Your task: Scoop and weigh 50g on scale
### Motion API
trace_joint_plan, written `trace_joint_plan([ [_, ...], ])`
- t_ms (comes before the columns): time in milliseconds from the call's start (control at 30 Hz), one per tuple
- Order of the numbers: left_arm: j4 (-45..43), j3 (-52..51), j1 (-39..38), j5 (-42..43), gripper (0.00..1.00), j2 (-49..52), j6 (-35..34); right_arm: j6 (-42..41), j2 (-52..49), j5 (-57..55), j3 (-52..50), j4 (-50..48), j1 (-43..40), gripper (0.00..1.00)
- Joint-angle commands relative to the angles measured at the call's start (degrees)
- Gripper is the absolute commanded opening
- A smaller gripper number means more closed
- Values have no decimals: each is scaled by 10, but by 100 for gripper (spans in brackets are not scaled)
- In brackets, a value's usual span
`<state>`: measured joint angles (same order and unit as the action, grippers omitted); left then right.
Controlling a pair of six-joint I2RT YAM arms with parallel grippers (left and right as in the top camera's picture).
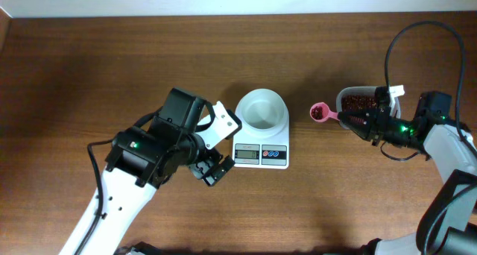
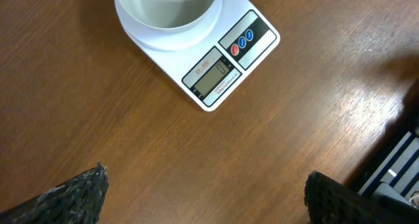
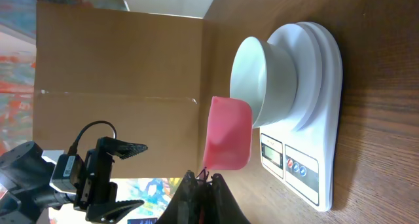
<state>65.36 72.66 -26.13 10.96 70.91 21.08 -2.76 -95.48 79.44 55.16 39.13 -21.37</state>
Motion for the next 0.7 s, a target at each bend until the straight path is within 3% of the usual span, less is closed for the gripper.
trace_joint_plan([
  [0,1,10,0,13,99,-5,9,11,-5,3,-3,-2,4,4],
  [133,0,10,0,-40,99,-5,9,11,-5,3,-3,-2,4,4],
  [333,3,10,0,-35,99,-5,10,11,-5,3,-3,-1,4,4],
  [433,33,10,0,8,99,-5,80,11,-5,3,-3,-1,4,4],
  [667,50,34,0,9,99,-5,103,11,-5,3,-3,0,4,4],
])
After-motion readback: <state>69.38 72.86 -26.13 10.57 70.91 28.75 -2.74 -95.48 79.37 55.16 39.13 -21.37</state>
